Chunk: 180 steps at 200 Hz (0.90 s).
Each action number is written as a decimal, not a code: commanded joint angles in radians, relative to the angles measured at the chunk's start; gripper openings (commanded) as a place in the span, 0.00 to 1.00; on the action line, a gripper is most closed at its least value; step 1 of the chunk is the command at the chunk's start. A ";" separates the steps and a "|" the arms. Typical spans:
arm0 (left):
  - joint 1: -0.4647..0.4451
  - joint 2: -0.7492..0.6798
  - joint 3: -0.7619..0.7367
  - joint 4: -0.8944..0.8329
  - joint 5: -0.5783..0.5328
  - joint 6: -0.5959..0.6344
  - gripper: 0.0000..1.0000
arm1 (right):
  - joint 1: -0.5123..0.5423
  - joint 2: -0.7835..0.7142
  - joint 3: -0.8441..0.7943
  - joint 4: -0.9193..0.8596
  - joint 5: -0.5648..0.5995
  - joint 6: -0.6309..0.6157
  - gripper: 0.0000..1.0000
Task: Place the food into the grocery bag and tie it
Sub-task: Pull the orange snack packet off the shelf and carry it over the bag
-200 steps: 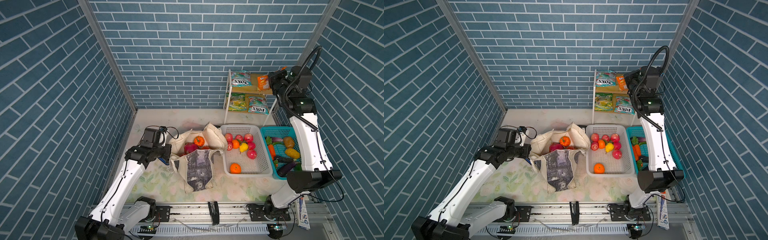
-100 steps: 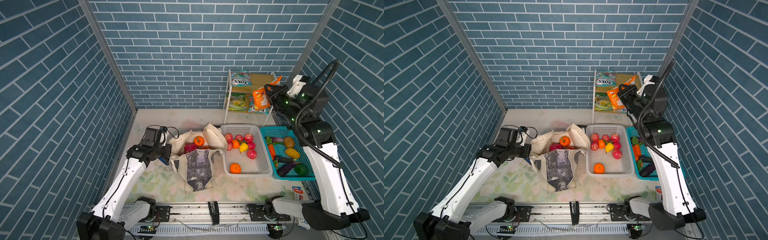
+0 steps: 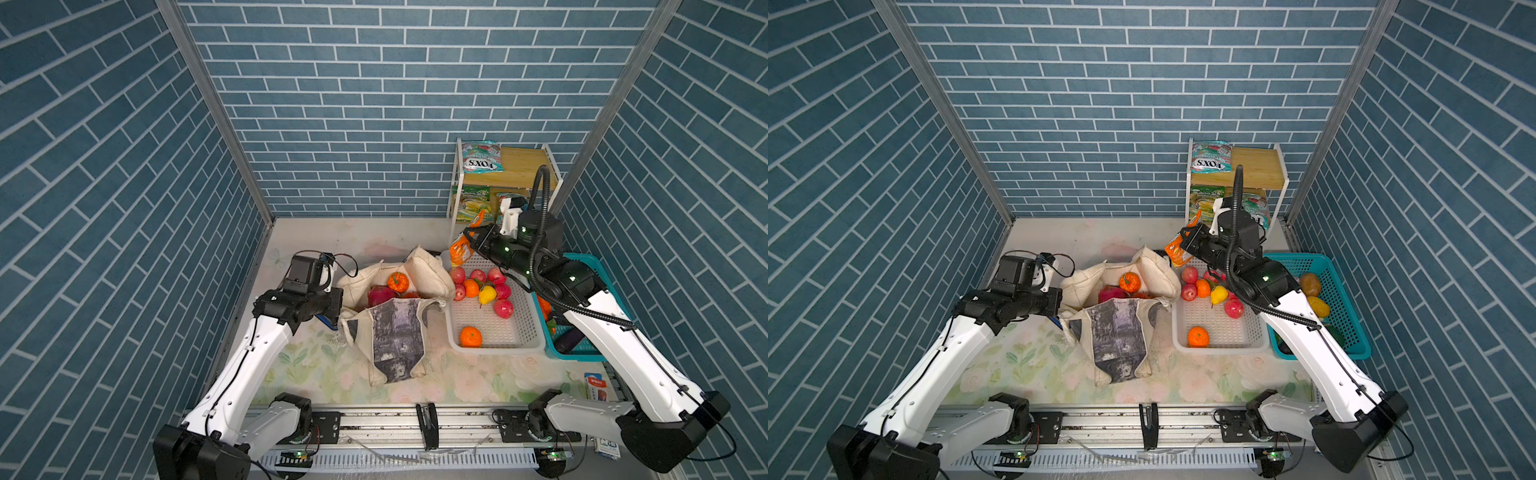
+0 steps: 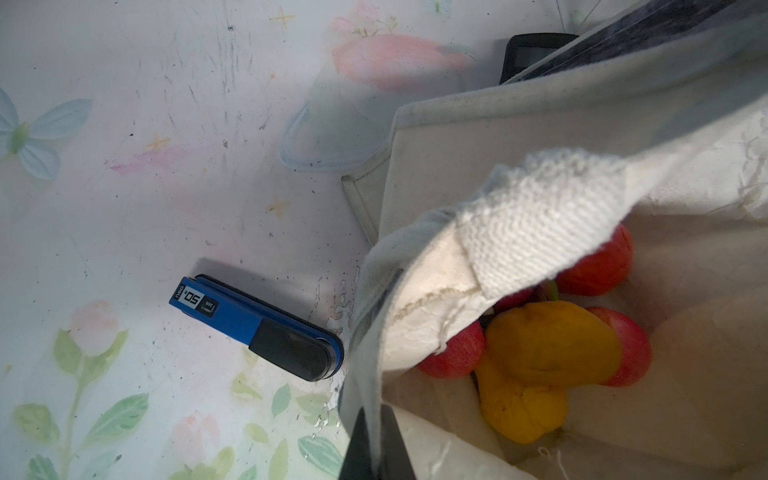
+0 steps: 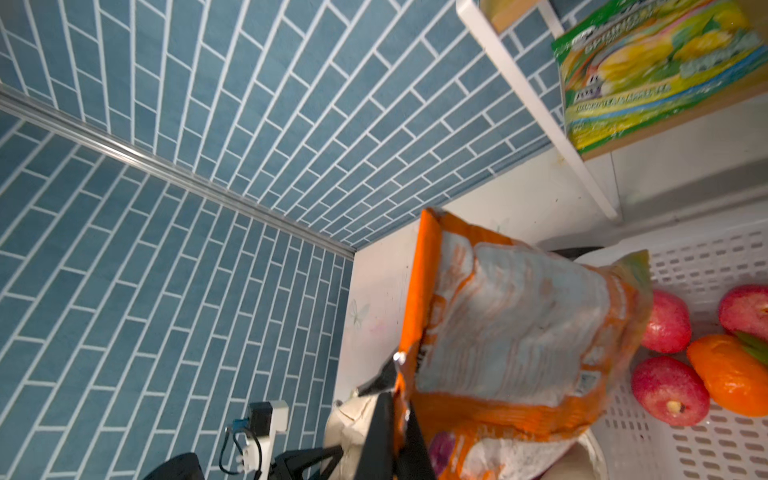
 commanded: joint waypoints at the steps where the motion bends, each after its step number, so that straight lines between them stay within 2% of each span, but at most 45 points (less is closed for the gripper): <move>1: 0.006 0.002 -0.011 0.000 -0.012 0.013 0.05 | 0.043 -0.031 -0.012 0.113 0.004 -0.065 0.00; 108: 0.016 0.009 -0.010 0.000 -0.029 0.016 0.05 | 0.267 0.202 0.167 0.109 -0.045 -0.198 0.00; 180: 0.016 0.013 -0.010 -0.003 -0.025 0.015 0.05 | 0.344 0.232 0.155 0.117 -0.047 -0.220 0.00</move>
